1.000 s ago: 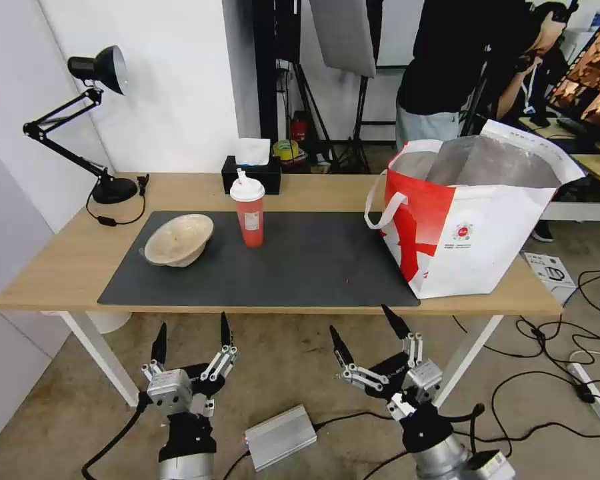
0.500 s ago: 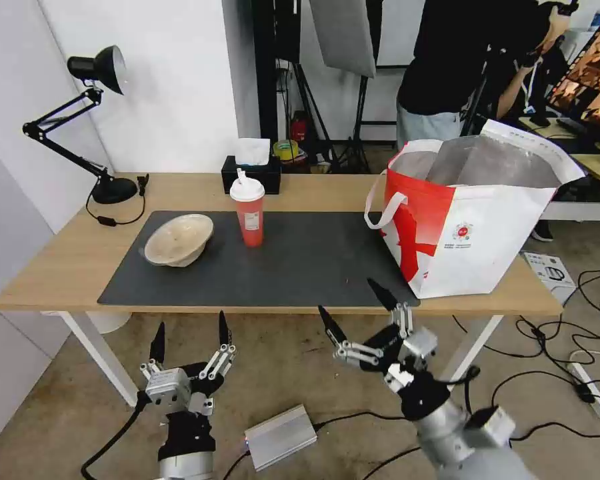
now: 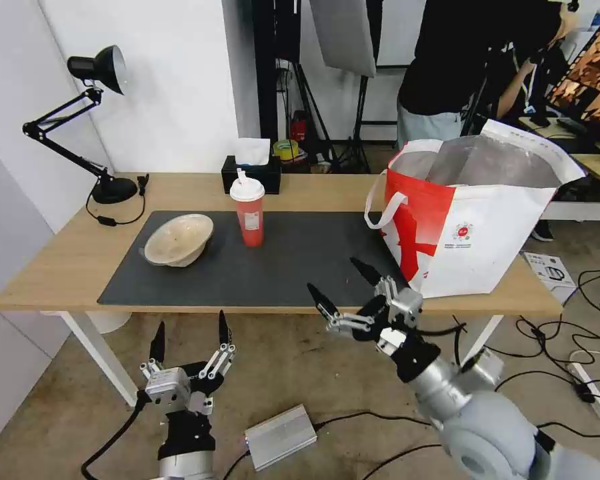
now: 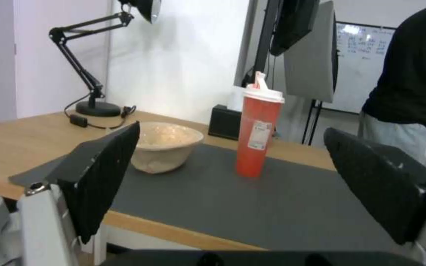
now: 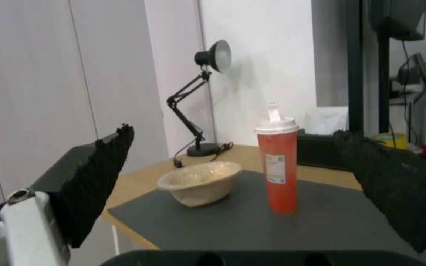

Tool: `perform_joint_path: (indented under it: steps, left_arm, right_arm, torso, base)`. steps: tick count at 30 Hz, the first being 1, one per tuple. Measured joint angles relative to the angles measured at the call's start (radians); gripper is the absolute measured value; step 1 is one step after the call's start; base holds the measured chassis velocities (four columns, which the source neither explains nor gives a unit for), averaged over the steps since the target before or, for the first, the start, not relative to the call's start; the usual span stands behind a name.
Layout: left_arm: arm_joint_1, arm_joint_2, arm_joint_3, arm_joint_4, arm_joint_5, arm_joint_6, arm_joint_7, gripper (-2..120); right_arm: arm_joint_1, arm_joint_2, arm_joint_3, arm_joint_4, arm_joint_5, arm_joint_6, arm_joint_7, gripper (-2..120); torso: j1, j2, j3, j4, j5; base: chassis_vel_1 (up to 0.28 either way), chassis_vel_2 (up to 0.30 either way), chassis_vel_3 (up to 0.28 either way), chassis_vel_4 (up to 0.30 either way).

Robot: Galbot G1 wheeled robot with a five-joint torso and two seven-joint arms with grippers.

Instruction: Pick up the trash from the table and place it into the takeout bag.

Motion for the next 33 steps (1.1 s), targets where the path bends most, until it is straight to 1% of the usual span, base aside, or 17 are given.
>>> perform_joint_path:
  steps: [1, 3, 5, 6, 9, 14, 17, 18, 20, 27, 33]
  left_arm:
    - [0.0, 0.0, 0.0, 0.0, 0.0, 0.0, 0.0, 100]
    - [0.001, -0.003, -0.001, 0.002, 0.001, 0.0, 0.001, 100]
    - [0.001, -0.005, -0.002, 0.002, 0.002, 0.0, 0.001, 100]
    - [0.001, -0.005, -0.002, 0.002, 0.002, 0.0, 0.001, 100]
    - [0.001, -0.008, -0.005, 0.005, 0.002, 0.001, 0.001, 100]
    - [-0.002, -0.008, -0.011, 0.006, 0.0, 0.001, 0.001, 100]
    - [-0.004, -0.008, -0.015, 0.008, -0.003, 0.002, 0.001, 100]
    - [-0.004, -0.008, -0.015, 0.008, -0.003, 0.002, 0.001, 100]
    - [-0.004, -0.009, -0.016, 0.009, -0.004, 0.002, 0.001, 100]
    - [-0.002, -0.004, -0.018, 0.01, -0.006, 0.003, 0.001, 100]
    - [-0.001, -0.003, -0.023, 0.01, -0.008, 0.003, 0.0, 100]
  right_arm:
    - [0.0, 0.0, 0.0, 0.0, 0.0, 0.0, 0.0, 100]
    - [0.086, 0.008, -0.055, -0.036, 0.021, -0.008, 0.005, 100]
    - [0.135, 0.014, -0.086, -0.058, 0.03, -0.013, 0.007, 100]
    - [0.135, 0.014, -0.086, -0.058, 0.03, -0.013, 0.007, 100]
    - [0.22, 0.033, -0.143, -0.107, 0.04, -0.023, 0.011, 100]
    - [0.281, 0.055, -0.191, -0.154, 0.043, -0.028, 0.012, 100]
    - [0.341, 0.088, -0.237, -0.207, 0.045, -0.031, 0.018, 100]
    - [0.341, 0.088, -0.237, -0.207, 0.045, -0.031, 0.018, 100]
    - [0.383, 0.114, -0.265, -0.243, 0.047, -0.034, 0.024, 100]
    - [0.461, 0.169, -0.318, -0.301, 0.053, -0.044, 0.042, 100]
    - [0.521, 0.204, -0.351, -0.341, 0.061, -0.049, 0.051, 100]
  torso:
    - [0.0, 0.0, 0.0, 0.0, 0.0]
    - [0.0, 0.0, 0.0, 0.0001, 0.0]
    - [0.0, 0.0, 0.0, 0.0001, -0.0001]
    - [0.0, 0.0, 0.0, 0.0001, -0.0001]
    - [0.0, 0.0, 0.0, 0.0, -0.0001]
    - [0.0, 0.0, 0.0, 0.0, -0.0001]
    - [0.0, 0.0, 0.0, 0.0, -0.0001]
    - [0.0, 0.0, 0.0, 0.0, -0.0001]
    - [0.0, 0.0, 0.0, 0.0, -0.0001]
    - [0.0, 0.0, 0.0, 0.0, -0.0001]
    - [0.0, 0.0, 0.0, 0.0001, -0.0002]
  base:
    - [0.0, 0.0, 0.0, 0.0]
    - [0.0, 0.0, 0.0, 0.0]
    - [0.0, 0.0, 0.0, 0.0]
    - [0.0, 0.0, 0.0, 0.0]
    - [0.0, 0.0, 0.0, 0.0]
    - [0.0, 0.0, 0.0, 0.0]
    - [0.0, 0.0, 0.0, 0.0]
    - [0.0, 0.0, 0.0, 0.0]
    - [0.0, 0.0, 0.0, 0.0]
    - [0.0, 0.0, 0.0, 0.0]
    - [0.0, 0.0, 0.0, 0.0]
